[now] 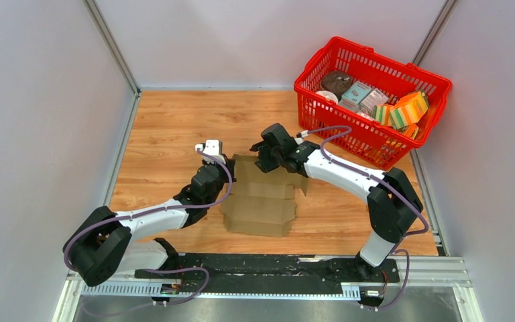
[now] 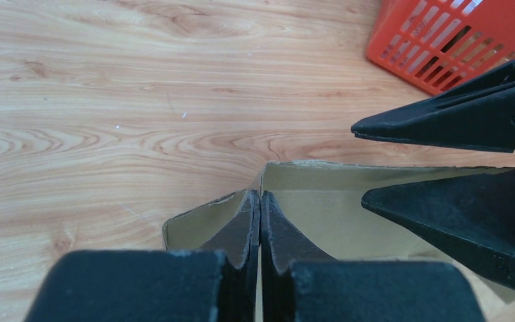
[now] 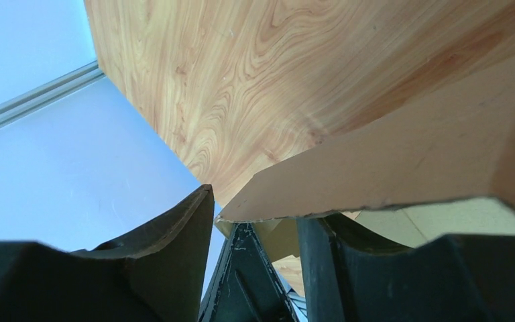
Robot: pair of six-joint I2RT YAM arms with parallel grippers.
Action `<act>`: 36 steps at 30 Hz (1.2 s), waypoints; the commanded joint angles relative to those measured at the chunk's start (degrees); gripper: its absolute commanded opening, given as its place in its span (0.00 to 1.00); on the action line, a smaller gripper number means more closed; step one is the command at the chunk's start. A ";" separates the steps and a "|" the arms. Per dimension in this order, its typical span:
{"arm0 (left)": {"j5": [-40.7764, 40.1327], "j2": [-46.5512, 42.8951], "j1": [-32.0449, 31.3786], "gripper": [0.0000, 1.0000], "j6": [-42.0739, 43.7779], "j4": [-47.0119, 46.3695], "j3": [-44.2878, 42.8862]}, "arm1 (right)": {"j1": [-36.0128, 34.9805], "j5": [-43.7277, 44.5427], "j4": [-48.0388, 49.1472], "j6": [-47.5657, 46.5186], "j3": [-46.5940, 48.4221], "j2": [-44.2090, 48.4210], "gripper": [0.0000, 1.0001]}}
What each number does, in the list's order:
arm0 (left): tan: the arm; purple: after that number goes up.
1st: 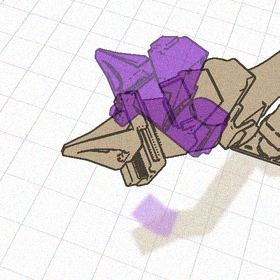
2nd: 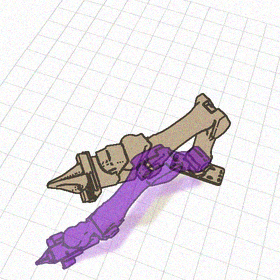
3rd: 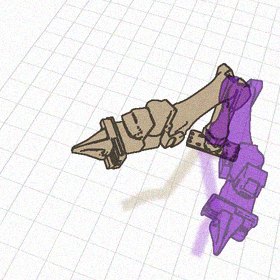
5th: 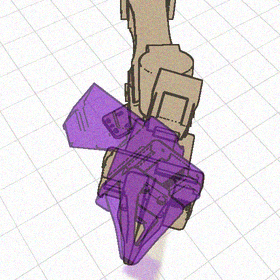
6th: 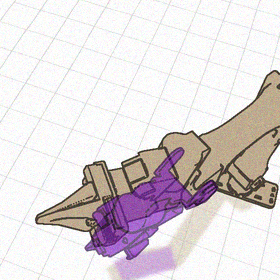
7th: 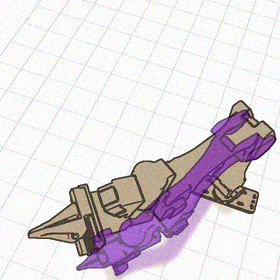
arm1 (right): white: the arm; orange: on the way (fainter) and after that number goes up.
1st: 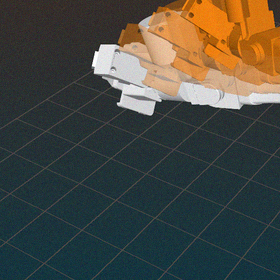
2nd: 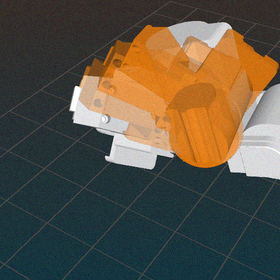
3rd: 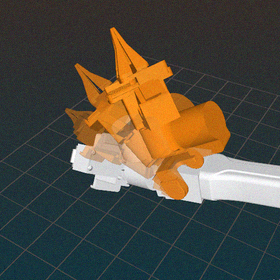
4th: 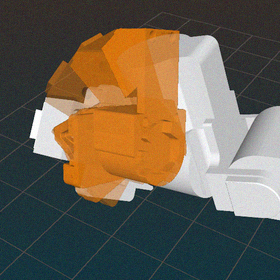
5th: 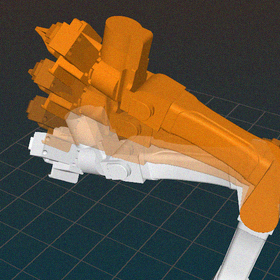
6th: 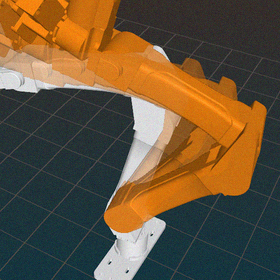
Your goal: Fold the paper box
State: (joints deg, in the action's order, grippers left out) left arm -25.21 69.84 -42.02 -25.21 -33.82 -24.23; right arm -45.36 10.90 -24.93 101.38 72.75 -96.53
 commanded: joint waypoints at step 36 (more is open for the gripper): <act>-5.65 -12.73 6.07 0.48 -6.06 2.09 7.54 | 13.10 -16.86 31.68 -15.16 -9.90 -3.92 0.00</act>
State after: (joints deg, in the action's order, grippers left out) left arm -31.42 52.69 -39.03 -23.00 -35.83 -16.21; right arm -34.98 2.57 -4.99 87.92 65.63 -98.59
